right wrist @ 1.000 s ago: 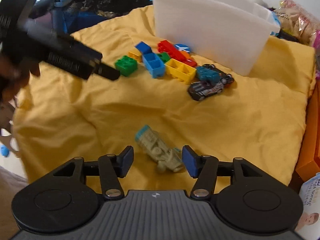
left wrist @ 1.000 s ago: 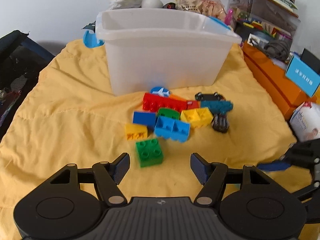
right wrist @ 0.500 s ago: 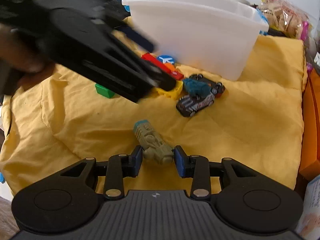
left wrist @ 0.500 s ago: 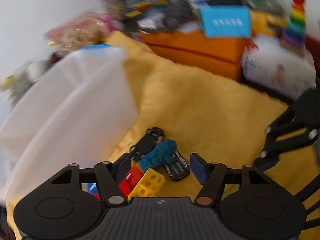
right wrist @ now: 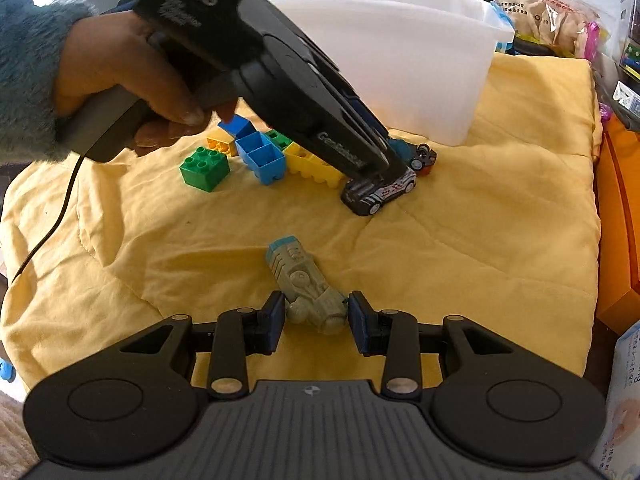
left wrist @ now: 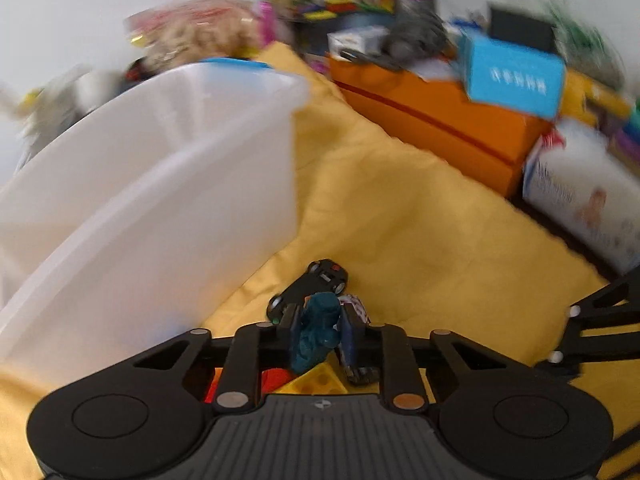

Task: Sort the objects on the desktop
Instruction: 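Grasp the teal robot figure with the left gripper while the right grasps the grey-green figure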

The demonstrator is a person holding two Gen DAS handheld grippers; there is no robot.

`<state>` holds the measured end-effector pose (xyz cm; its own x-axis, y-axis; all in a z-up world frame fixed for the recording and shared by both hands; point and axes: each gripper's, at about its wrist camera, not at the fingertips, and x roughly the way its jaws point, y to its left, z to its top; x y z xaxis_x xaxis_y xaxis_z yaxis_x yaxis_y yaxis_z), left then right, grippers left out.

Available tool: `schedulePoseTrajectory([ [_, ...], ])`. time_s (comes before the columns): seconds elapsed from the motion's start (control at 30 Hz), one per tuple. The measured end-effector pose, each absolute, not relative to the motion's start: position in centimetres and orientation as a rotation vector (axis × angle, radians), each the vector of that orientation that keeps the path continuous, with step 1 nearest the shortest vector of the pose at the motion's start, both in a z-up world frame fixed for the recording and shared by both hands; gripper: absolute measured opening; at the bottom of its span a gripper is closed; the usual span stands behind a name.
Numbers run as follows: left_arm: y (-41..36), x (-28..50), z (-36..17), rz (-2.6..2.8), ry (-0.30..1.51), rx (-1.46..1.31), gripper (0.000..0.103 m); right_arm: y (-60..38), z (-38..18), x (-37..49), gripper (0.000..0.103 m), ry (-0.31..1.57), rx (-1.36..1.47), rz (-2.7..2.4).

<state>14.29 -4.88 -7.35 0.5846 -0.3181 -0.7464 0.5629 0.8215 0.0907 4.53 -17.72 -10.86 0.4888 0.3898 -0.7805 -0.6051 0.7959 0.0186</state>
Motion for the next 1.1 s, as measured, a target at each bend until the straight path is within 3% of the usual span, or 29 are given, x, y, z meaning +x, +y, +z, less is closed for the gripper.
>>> schedulePoseTrajectory([
  [0.5,2.9,1.8,-6.8,-0.274,0.845,-0.03,0.024,-18.8,-10.3,4.9,0.039,0.852,-0.274,0.624],
  [0.63,2.2,1.2,-6.8,-0.228,0.841,-0.005,0.046,-18.9,-10.4,5.0,0.04,0.86,-0.268,0.627],
  [0.67,2.0,1.1,-6.9,-0.215,0.849,0.0,0.048,-18.8,-10.4,5.1,0.04,0.86,-0.268,0.626],
  [1.1,2.7,-1.4,-11.0,-0.193,1.005,-0.079,0.048,-17.9,-9.5,3.9,0.046,0.838,-0.412,0.712],
])
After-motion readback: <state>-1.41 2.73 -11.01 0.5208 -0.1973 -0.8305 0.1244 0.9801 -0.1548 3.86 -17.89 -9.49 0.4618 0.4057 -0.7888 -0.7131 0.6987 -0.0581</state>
